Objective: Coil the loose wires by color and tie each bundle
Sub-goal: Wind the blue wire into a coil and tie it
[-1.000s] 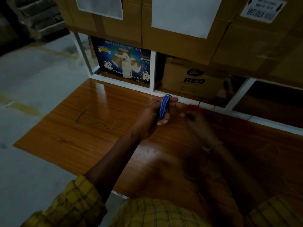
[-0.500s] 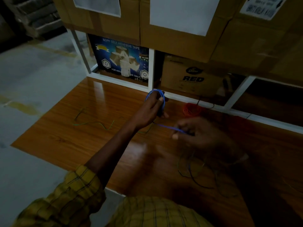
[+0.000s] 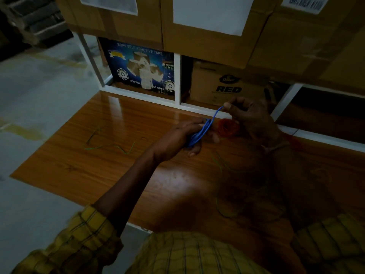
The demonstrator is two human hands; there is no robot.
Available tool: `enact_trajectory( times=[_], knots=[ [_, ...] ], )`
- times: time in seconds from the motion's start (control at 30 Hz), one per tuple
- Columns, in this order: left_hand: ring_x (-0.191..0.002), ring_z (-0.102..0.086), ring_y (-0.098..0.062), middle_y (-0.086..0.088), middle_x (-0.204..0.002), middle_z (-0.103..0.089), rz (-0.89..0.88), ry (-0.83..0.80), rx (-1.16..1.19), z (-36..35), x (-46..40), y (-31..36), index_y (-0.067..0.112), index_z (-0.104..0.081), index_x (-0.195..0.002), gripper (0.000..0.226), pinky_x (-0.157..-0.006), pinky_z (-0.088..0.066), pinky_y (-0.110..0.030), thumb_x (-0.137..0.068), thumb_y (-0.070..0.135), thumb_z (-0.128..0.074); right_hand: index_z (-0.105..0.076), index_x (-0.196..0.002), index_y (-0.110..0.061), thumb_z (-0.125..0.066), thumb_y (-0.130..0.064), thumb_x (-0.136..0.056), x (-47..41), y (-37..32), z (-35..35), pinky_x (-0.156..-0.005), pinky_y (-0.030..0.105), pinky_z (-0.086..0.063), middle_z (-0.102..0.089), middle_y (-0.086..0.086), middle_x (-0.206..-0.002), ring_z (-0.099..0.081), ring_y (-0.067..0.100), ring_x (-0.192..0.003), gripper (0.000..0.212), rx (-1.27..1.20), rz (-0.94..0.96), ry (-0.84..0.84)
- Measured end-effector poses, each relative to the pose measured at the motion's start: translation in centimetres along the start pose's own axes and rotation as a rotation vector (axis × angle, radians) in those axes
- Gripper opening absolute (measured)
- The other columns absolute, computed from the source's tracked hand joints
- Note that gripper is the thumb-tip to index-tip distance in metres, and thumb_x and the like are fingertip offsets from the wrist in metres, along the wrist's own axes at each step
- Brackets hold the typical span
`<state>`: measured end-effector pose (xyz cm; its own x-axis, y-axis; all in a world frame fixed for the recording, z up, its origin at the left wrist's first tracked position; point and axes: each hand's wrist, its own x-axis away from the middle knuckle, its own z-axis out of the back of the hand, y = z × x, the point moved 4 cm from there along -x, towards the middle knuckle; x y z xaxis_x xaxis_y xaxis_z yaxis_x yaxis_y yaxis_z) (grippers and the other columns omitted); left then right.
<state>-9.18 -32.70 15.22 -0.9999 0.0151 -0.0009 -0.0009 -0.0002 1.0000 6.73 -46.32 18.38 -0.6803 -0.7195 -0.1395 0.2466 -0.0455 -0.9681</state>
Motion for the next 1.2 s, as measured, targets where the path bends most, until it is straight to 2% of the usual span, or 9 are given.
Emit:
enact_trajectory(
  times=[0.1,0.2,0.37,0.5,0.67,0.77,0.87,1.03,1.2],
  knots=[
    [-0.05,-0.043,-0.009,-0.024,-0.129,-0.062,-0.018,-0.026,0.209,0.0,-0.2,0.1,-0.007,-0.045,-0.147,0.048,-0.046,-0.034,-0.019,-0.116,0.02,-0.02,-0.069,-0.094,-0.02,-0.066,-0.028,-0.097,-0.1,2.6,-1.6,-0.051,0.025,-0.037,-0.058,-0.006,-0.065,-0.048,0.006,-0.053,0.009,-0.06,-0.098,0.008],
    [-0.054,-0.046,-0.007,-0.024,-0.13,-0.062,-0.06,0.014,0.363,0.5,-0.3,0.3,-0.009,-0.042,-0.151,0.052,-0.052,-0.027,-0.027,-0.116,0.023,-0.022,-0.073,-0.099,-0.036,-0.056,-0.037,-0.103,1.6,4.6,-3.6,-0.049,0.027,-0.039,-0.06,-0.004,-0.071,-0.048,0.01,-0.055,0.018,-0.004,-0.177,-0.054],
    [-0.066,-0.055,-0.016,-0.019,-0.138,-0.067,-0.06,0.174,0.498,1.2,-1.0,0.7,-0.006,-0.046,-0.149,0.05,-0.057,-0.051,-0.02,-0.116,0.026,-0.024,-0.069,-0.102,-0.019,-0.048,-0.035,-0.107,4.9,5.4,-7.2,-0.056,0.032,-0.046,-0.063,0.005,-0.071,-0.058,0.02,-0.06,0.027,0.307,-0.186,-0.251],
    [-0.099,-0.074,-0.026,-0.018,-0.139,-0.067,-0.077,0.326,0.408,2.3,-1.9,0.3,0.003,-0.052,-0.139,0.039,-0.086,-0.061,-0.032,-0.117,0.023,-0.028,-0.058,-0.076,-0.024,-0.049,-0.037,-0.107,6.4,4.8,-8.4,-0.055,0.033,-0.053,-0.064,-0.001,-0.065,-0.066,0.017,-0.057,0.035,0.627,-0.019,-0.485],
    [-0.104,-0.077,-0.026,-0.016,-0.136,-0.063,-0.063,0.388,0.072,2.9,-2.6,-1.3,0.004,-0.046,-0.139,0.031,-0.094,-0.061,-0.036,-0.117,0.021,-0.034,-0.074,-0.096,-0.025,-0.061,-0.045,-0.099,6.2,1.2,-6.9,-0.065,0.037,-0.053,-0.071,-0.003,-0.078,-0.066,0.01,-0.069,0.023,0.709,0.077,-0.615],
    [-0.09,-0.076,-0.013,-0.008,-0.135,-0.06,-0.035,0.345,-0.158,2.8,-2.3,-1.9,0.01,-0.042,-0.14,0.027,-0.085,-0.063,-0.029,-0.116,0.021,-0.033,-0.073,-0.091,-0.026,-0.07,-0.028,-0.096,5.2,-1.6,-4.6,-0.057,0.022,-0.047,-0.068,-0.004,-0.074,-0.064,0.008,-0.063,0.006,0.558,0.108,-0.552],
    [-0.082,-0.074,-0.013,-0.013,-0.129,-0.063,0.027,0.284,-0.252,3.0,-1.8,-2.4,0.005,-0.044,-0.144,0.035,-0.076,-0.063,-0.029,-0.116,0.023,-0.034,-0.072,-0.093,-0.011,-0.069,-0.02,-0.097,4.1,-3.2,-2.1,-0.048,0.025,-0.045,-0.062,0.012,-0.067,-0.057,0.015,-0.053,0.01,0.336,0.067,-0.452],
    [-0.068,-0.063,-0.019,-0.019,-0.123,-0.07,0.083,0.184,-0.127,2.3,-0.4,-1.8,0.005,-0.05,-0.145,0.039,-0.061,-0.051,-0.028,-0.116,0.027,-0.034,-0.066,-0.101,0.004,-0.059,-0.014,-0.1,1.7,-2.5,1.0,-0.042,0.021,-0.035,-0.048,0.01,-0.061,-0.043,0.013,-0.046,0.02,0.108,0.015,-0.236],
    [-0.056,-0.052,-0.015,-0.02,-0.127,-0.069,0.073,0.014,-0.022,1.1,0.2,-0.8,0.001,-0.051,-0.142,0.043,-0.054,-0.046,-0.025,-0.116,0.025,-0.026,-0.067,-0.101,0.003,-0.067,-0.017,-0.098,-0.4,-1.1,0.5,-0.055,0.015,-0.044,-0.058,-0.003,-0.073,-0.053,0.004,-0.061,0.021,0.129,0.089,-0.046]
  ],
)
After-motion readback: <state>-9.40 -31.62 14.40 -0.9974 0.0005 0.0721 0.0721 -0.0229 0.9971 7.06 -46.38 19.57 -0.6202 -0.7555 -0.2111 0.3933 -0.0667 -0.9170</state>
